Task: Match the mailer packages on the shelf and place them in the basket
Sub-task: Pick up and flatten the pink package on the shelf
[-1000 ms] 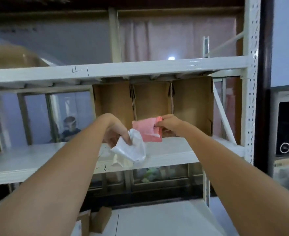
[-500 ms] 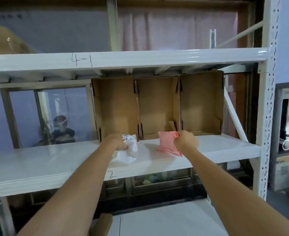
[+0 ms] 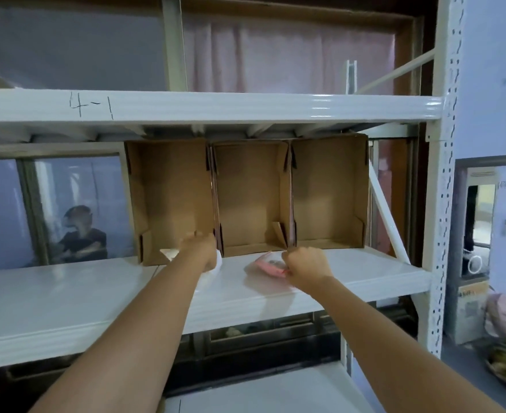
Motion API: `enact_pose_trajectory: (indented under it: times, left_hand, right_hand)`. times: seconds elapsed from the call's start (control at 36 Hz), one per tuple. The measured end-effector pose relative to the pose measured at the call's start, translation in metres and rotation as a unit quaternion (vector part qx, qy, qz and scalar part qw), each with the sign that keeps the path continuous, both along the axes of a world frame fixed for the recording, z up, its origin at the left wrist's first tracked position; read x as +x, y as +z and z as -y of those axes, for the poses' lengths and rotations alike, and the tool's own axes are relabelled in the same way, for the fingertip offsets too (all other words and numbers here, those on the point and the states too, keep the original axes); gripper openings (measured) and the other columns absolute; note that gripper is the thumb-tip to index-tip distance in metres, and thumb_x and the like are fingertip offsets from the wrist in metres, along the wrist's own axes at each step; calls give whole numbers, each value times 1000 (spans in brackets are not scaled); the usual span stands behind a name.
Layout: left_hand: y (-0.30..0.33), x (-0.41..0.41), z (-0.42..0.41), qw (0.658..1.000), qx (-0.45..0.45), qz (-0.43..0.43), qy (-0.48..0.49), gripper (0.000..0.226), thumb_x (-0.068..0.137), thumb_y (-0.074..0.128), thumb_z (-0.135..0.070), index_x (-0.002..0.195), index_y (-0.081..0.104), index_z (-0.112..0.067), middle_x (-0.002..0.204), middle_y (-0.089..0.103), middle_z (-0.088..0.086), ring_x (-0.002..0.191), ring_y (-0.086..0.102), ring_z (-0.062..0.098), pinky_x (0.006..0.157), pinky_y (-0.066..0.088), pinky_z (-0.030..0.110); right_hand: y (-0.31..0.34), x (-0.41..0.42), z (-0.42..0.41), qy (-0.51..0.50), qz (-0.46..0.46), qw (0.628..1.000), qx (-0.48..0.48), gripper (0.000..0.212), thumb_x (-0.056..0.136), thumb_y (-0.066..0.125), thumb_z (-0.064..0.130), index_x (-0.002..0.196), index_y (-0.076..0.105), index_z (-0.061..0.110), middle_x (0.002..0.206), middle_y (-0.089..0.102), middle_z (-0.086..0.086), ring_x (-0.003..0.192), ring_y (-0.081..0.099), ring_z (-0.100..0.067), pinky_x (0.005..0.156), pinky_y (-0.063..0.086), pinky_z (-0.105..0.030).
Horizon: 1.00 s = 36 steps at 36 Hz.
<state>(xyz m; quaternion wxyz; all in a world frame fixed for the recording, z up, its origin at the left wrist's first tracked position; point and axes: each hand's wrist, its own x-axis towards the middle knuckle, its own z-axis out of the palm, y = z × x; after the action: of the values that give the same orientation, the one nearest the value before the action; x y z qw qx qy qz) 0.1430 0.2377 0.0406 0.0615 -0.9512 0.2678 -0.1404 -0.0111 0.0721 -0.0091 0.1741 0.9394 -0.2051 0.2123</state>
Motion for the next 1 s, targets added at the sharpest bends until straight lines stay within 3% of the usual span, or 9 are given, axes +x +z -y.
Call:
enact_pose_trajectory:
  times: [0.19, 0.36, 0.44, 0.56, 0.69, 0.81, 0.89, 0.94, 1.0]
  left_hand:
    - [10, -31, 27, 999, -6, -49, 11, 50, 82, 54, -5, 132, 47, -5, 124, 52, 9, 113, 55, 26, 88, 48, 32]
    - [-9, -29, 30, 999, -3, 14, 43, 34, 91, 54, -16, 124, 52, -9, 128, 54, 7, 119, 53, 25, 100, 44, 35]
    - [-18, -30, 26, 997, -16, 43, 65, 41, 92, 50, -22, 131, 48, -12, 135, 48, 8, 125, 47, 26, 100, 41, 37]
    - [-12, -25, 25, 995, -20, 50, 79, 44, 91, 52, -21, 134, 48, -14, 135, 48, 7, 124, 47, 25, 96, 41, 33]
    - [13, -29, 35, 993, -100, 50, 34, 26, 89, 48, -6, 113, 59, -9, 115, 59, 8, 105, 59, 25, 79, 48, 30]
    - [20, -41, 59, 955, -253, -142, -58, 30, 89, 42, -1, 115, 56, 5, 112, 63, 23, 87, 64, 31, 68, 53, 36]
    - [-1, -47, 76, 912, -262, -310, -61, 21, 98, 34, -8, 109, 50, 2, 80, 56, 16, 59, 53, 20, 51, 44, 28]
    - [-24, -45, 82, 899, -246, -360, -36, 18, 99, 37, -14, 96, 51, -3, 86, 53, 14, 68, 51, 21, 59, 41, 31]
    - [-45, -37, 85, 889, -276, -366, -14, 18, 99, 44, -23, 102, 50, -6, 97, 56, 10, 80, 56, 19, 65, 45, 27]
  right_hand:
    - [-6, 0, 13, 84, -37, 994, 52, 27, 87, 54, 41, 90, 68, 18, 86, 64, -1, 80, 61, -20, 66, 46, -27]
    - [-8, 6, 35, 141, -51, 966, 211, 45, 79, 60, 63, 93, 70, 21, 93, 67, 0, 89, 59, -18, 80, 51, -32]
    - [-9, 4, 44, 162, 24, 926, 340, 49, 81, 61, 60, 92, 71, 13, 90, 70, -6, 86, 65, -22, 79, 53, -35]
    - [-9, 6, 66, 63, 11, 926, 372, 43, 91, 55, 49, 113, 64, 13, 109, 67, -5, 99, 61, -21, 90, 51, -35]
    - [-2, 10, 78, 39, -45, 884, 464, 43, 94, 59, 39, 116, 67, 3, 90, 68, -10, 67, 57, -16, 58, 44, -21]
    - [-4, 23, 78, 50, -52, 843, 532, 38, 87, 71, 29, 113, 67, 3, 104, 73, -14, 78, 66, -21, 72, 55, -27]
    - [0, 25, 70, 74, -61, 807, 583, 35, 82, 77, 23, 109, 64, 4, 106, 73, -13, 80, 65, -21, 80, 55, -30]
    - [1, 25, 68, 79, -78, 801, 588, 35, 81, 78, 23, 109, 63, 8, 107, 71, -12, 78, 62, -19, 72, 51, -24]
    - [0, 26, 69, 78, -85, 799, 590, 42, 80, 79, 23, 115, 63, 6, 110, 71, -12, 79, 61, -18, 70, 50, -22]
